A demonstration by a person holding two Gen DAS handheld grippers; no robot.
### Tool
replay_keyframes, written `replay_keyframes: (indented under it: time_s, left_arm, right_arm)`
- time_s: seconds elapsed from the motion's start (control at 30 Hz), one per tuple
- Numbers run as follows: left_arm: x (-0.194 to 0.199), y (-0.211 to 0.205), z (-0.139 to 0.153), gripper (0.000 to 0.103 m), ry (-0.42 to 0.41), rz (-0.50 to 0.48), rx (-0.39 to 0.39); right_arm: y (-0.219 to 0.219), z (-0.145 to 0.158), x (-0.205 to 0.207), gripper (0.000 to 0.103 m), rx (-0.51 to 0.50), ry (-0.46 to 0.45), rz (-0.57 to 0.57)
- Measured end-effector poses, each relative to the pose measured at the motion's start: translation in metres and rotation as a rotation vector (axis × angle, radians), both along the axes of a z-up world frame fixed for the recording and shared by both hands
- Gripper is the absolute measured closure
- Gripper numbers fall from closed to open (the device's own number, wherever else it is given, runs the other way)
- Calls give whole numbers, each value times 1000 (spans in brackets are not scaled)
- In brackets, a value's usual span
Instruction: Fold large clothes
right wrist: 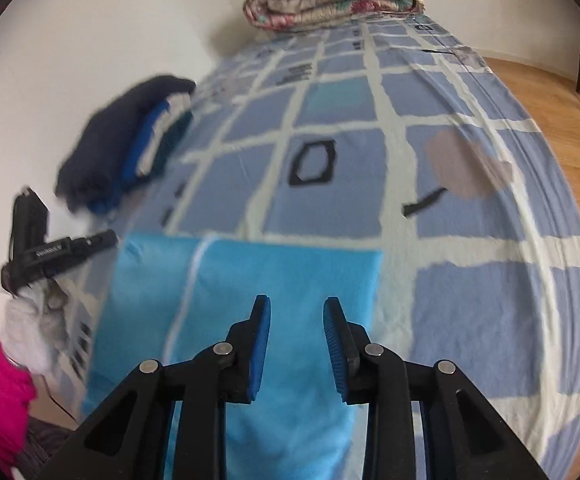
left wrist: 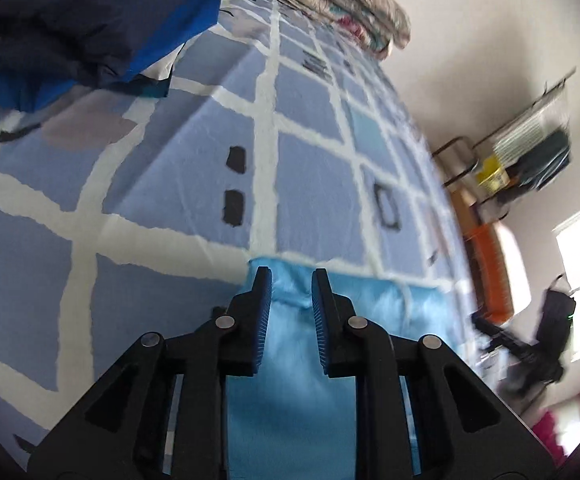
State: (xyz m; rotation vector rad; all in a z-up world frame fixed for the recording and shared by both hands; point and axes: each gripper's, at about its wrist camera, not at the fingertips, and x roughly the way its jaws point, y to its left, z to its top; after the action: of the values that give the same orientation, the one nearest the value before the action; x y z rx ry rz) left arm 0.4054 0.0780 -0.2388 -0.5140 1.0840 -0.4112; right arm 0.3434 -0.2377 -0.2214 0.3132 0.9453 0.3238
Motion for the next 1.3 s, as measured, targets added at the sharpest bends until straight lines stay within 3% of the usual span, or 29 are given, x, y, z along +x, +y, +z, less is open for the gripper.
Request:
replay_keyframes:
  time_s: [0.07, 0.17, 0.3, 0.4, 0.53, 0.77, 1.03, 1.17, 1.3]
  left_arm:
    - [2, -8, 1, 85, -15, -41, 1]
    - [6, -27, -5, 85, -17, -87, 68]
    - [12, -37, -33, 85, 29, -79, 203]
    - [7, -44, -43, 85, 25, -73, 352]
    - [-15, -37, -16, 85, -25, -47, 340]
    - [-95, -29, 48, 85, -111, -121, 217]
    - [-199, -39, 65, 85, -114, -221, 61]
    - [-238, -53, 53, 85, -119, -281, 115]
    - [-261, -69, 37, 85, -126, -320, 211]
  right_arm:
    - [7, -6, 9, 73, -12, 12, 7]
    - [15, -23, 21, 74, -33, 46, 13]
    - [15, -48, 33, 76, -126, 93, -17]
    - [7, -55, 35, 74, -161, 109, -40]
    - [-1, -34, 21, 69, -220, 74, -64]
    - [-3, 24, -62, 68, -137, -52, 15]
    - [52, 35, -148, 69, -44, -74, 208]
    - [91, 23, -167, 70, 10, -43, 330]
    - [122, 0, -155, 68, 69, 42, 351]
